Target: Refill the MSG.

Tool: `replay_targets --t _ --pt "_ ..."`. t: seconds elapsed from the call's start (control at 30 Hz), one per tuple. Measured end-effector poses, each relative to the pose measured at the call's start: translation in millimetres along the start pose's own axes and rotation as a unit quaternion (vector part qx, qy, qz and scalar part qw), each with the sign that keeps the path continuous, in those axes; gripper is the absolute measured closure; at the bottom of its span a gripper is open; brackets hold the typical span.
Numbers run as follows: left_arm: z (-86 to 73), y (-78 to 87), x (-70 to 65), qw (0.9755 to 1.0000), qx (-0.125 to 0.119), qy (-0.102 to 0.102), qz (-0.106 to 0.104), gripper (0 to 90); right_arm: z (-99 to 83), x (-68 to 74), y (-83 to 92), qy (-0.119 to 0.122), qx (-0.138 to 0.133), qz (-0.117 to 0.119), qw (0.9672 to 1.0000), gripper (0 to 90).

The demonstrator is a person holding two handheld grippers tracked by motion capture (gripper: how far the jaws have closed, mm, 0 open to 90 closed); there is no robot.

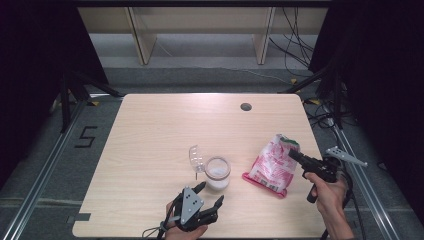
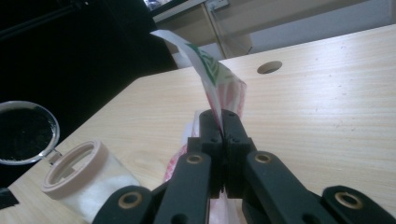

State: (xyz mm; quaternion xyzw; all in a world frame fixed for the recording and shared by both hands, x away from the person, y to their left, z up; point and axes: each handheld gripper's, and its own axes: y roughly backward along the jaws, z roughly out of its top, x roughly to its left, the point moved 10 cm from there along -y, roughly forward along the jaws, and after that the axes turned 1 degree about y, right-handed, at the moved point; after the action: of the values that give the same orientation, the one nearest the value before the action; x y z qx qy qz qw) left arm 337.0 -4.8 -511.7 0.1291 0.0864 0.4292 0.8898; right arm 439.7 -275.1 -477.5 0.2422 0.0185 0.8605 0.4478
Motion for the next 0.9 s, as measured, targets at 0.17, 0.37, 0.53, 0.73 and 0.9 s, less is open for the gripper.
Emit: replay_targets --t 0.17,0.37,0.53,0.73,0.9 --pt "-0.7 1.7 5.2 1.0000 -0.004 0.004 0.006 31.6 -3.1 -4.1 1.9 -0.004 0.004 -0.006 1.0000 89.9" --pt "-8.7 2.6 10.6 0.9999 0.007 0.004 0.009 31.6 -8.4 -12.3 0.5 0.000 0.003 -0.019 0.9998 89.1" --pt "-9.9 5.8 16.1 0.9997 0.010 0.012 0.019 31.5 -11.0 -14.7 0.3 -0.004 0.010 -0.027 0.9996 88.2" --pt "-10.8 5.7 24.3 0.9996 0.013 0.005 0.023 31.8 -14.2 -19.6 1.3 0.024 0.026 -0.043 0.9984 86.0" --pt "-11.0 6.3 30.4 0.9994 0.014 0.009 0.031 32.0 -15.9 -24.7 0.5 0.013 0.021 -0.053 0.9983 83.5"
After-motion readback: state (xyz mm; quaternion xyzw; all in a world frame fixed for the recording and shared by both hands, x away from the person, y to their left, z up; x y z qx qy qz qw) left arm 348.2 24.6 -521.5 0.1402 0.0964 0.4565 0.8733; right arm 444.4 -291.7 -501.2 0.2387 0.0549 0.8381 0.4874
